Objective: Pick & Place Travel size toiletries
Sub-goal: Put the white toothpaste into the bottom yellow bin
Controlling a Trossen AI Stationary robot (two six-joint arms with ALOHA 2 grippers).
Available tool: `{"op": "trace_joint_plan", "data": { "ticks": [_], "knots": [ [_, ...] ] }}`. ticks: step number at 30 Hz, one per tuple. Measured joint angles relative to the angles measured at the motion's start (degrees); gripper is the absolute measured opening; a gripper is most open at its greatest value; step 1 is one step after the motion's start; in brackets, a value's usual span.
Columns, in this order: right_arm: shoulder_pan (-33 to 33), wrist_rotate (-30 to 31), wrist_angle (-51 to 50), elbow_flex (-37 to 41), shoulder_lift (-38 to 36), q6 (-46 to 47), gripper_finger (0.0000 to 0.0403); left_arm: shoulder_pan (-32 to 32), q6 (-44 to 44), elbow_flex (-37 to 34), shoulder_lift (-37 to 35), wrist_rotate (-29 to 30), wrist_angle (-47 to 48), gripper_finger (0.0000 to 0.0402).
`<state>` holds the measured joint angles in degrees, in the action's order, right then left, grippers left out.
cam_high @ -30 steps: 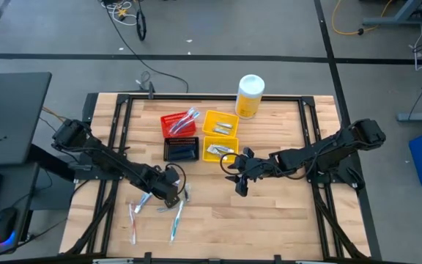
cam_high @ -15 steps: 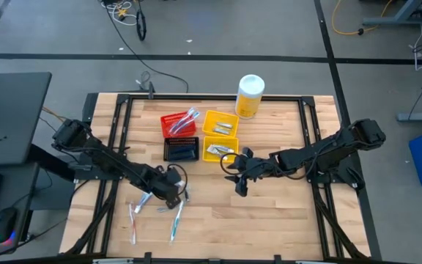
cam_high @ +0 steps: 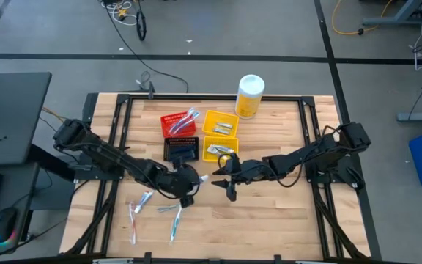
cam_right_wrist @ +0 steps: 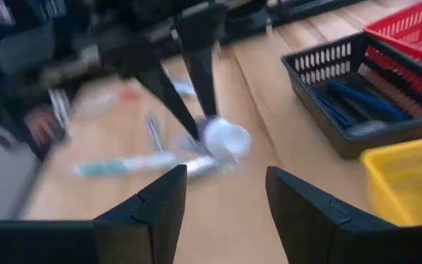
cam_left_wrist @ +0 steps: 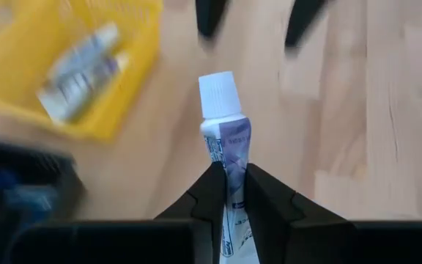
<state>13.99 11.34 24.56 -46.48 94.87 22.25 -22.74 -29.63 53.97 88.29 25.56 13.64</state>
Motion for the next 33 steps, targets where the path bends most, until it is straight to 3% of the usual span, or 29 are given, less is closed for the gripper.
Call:
{"op": "trace_joint_plan", "data": {
  "ticks": [3, 7, 14, 25, 33],
  "knots": [
    [-0.5, 0.5, 5.1, 0.0, 1.5, 6.8, 0.019, 0.6, 3.9, 1.3, 0.0, 2.0, -1.4, 0.0055],
    [-1.6, 0.8, 9.3, 0.0, 2.3, 7.8, 0.0186, 1.5, 6.6, 2.7, 0.0, 2.3, -1.7, 0.0055],
    [-2.3, 2.1, 8.9, 0.0, 2.3, 7.3, 0.0182, 2.4, 8.1, 2.9, 0.0, 2.4, -1.6, 0.0055],
    [-2.3, 2.0, 9.2, 0.0, 2.3, 7.1, 0.012, 2.3, 9.0, 2.9, 0.0, 3.5, -1.5, 0.0055],
    [-2.3, 2.0, 9.5, 0.0, 2.3, 7.1, 0.0101, 2.3, 9.0, 2.9, 0.0, 3.4, -1.4, 0.0055]
  ]
}}
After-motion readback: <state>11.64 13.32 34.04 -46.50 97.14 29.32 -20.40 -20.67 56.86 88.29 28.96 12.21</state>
